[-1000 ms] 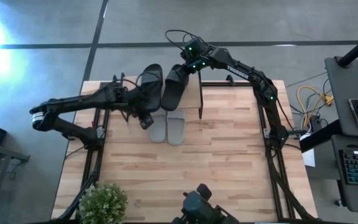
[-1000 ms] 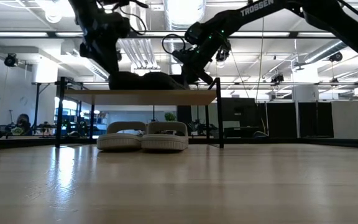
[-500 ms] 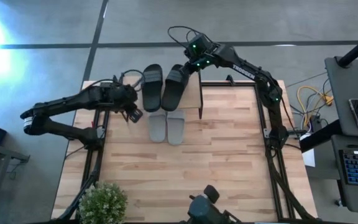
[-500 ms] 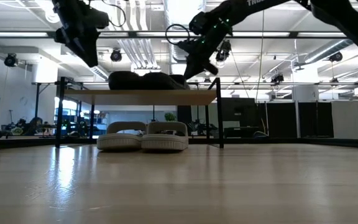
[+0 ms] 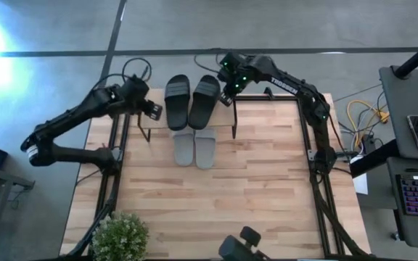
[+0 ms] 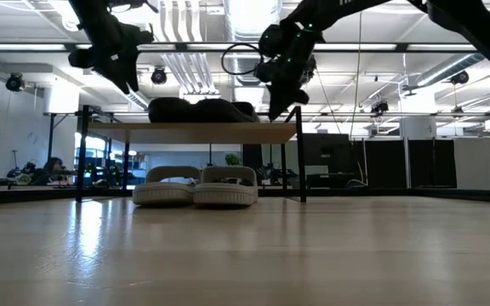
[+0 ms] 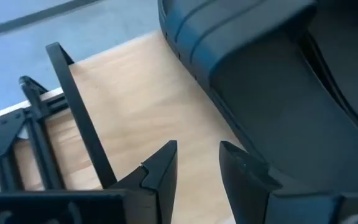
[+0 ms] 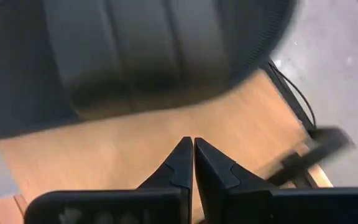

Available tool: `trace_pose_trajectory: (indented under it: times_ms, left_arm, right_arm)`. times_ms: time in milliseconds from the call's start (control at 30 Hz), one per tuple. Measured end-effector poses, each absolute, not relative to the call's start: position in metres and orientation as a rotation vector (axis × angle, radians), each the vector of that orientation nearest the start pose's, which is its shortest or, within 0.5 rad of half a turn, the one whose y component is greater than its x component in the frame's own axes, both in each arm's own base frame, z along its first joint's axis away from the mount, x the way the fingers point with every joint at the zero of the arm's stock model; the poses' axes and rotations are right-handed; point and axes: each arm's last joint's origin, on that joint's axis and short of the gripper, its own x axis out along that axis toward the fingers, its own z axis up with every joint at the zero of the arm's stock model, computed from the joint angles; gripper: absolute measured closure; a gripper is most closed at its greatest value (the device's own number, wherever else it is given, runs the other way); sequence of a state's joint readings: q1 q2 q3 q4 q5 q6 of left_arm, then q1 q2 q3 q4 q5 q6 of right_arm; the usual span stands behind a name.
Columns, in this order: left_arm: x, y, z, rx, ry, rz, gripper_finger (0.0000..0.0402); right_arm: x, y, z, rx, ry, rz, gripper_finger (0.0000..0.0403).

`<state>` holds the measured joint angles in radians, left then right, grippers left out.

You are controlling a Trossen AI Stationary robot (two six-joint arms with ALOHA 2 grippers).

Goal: Pick and place slides into the shelf
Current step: Adjust the black slides on the shelf

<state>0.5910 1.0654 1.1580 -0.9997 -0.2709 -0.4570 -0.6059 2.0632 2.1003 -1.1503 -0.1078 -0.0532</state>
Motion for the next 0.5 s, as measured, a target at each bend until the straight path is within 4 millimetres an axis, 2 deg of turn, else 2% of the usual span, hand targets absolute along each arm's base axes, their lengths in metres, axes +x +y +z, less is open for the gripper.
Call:
trace_pose_trajectory:
  times_ms: [167,500]
  left_arm:
    - [0.147,0.125,0.342,-0.561,0.711,0.995,0.0297]
    - [0.144,0.13,0.343,-0.553,0.711,1.01,0.0297]
  right_arm:
    - [0.37,-0.242,0.31,0.312,1.023,-0.406,0.0394]
    - [0.378,-0.247,0.315,0.271,0.921,-0.427,0.0394]
